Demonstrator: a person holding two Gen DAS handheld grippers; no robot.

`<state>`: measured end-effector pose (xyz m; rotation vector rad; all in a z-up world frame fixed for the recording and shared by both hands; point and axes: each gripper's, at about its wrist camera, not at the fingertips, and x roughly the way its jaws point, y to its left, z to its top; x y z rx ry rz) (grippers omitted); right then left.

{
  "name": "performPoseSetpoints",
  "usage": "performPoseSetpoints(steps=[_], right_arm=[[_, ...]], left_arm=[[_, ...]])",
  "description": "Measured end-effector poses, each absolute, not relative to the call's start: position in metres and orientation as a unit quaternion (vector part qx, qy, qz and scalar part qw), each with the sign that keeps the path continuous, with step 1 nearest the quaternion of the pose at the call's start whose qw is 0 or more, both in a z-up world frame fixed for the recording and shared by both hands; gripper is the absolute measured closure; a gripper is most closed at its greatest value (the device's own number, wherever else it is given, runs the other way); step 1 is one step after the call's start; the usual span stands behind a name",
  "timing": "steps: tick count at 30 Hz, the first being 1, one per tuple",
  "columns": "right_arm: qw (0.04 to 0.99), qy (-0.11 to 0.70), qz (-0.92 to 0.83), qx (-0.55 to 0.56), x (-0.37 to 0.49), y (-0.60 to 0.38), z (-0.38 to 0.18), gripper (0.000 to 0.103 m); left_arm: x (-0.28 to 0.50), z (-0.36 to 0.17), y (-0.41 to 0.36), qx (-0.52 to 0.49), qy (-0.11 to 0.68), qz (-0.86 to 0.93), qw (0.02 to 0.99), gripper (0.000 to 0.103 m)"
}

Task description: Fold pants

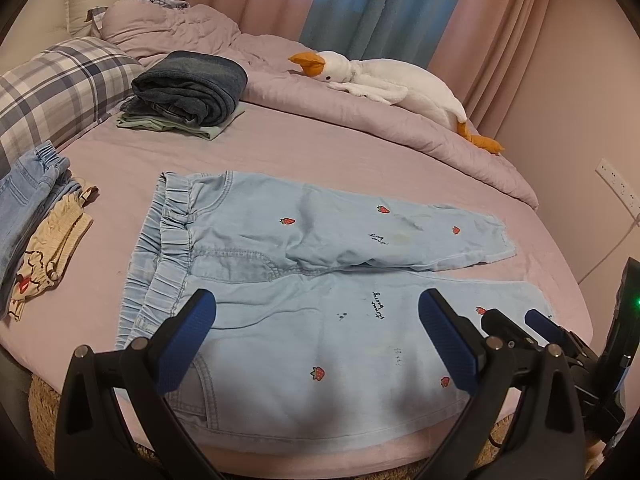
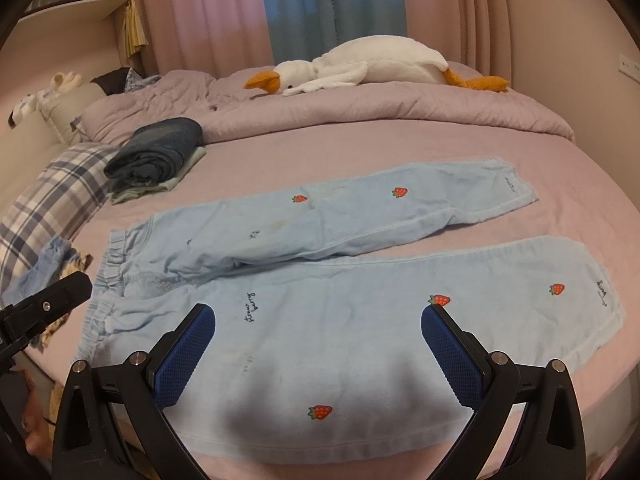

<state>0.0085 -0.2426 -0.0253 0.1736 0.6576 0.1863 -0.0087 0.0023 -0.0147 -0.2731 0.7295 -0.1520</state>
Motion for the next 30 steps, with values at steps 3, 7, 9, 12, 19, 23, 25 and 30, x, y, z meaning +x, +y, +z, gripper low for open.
performPoseSetpoints(steps=[3,7,9,12,19,23,25,30], right_arm=[[0.938,0.323,0.092,0.085,0.0087,-0.2428,-0.0253,0.000],[0.938,0.323,0.092,0.085,0.0083,-0.2427,-0.0254,0.000],[0.938,0.323,0.092,0.085,0.0083,-0.2429,-0.0254,0.000],[0.938,0.323,0.092,0.085,0.0083,-0.2429,-0.0253,0.000],[0.938,0.324,0.090,0.088,0.0064,-0.2425,-0.0253,0.000],[0.938,0.324,0.089,0.088,0.0074,-0.2431,-0.0254,0.000],[0.938,0.325,0.089,0.088,0.0072,-0.2415,-0.0260,0.000],[0.937,0.324,0.089,0.092,0.0088,-0.2440,-0.0260,0.000]], left_arm=[[-0.0091,-0.0152,0.0019,-0.132,0.356,-0.074,0.922,0.002],[-0.0098,-0.0161,0.0013,-0.132,0.357,-0.073,0.922,0.002],[-0.0099,-0.0163,0.0012,-0.133,0.357,-0.075,0.922,0.002],[-0.0099,-0.0169,0.0007,-0.133,0.357,-0.075,0.921,0.002],[-0.0101,-0.0176,0.0003,-0.135,0.360,-0.079,0.920,0.002],[-0.0100,-0.0177,0.0005,-0.134,0.361,-0.079,0.920,0.002],[-0.0098,-0.0178,0.0004,-0.134,0.362,-0.078,0.919,0.002],[-0.0089,-0.0191,0.0014,-0.133,0.367,-0.073,0.918,0.002]])
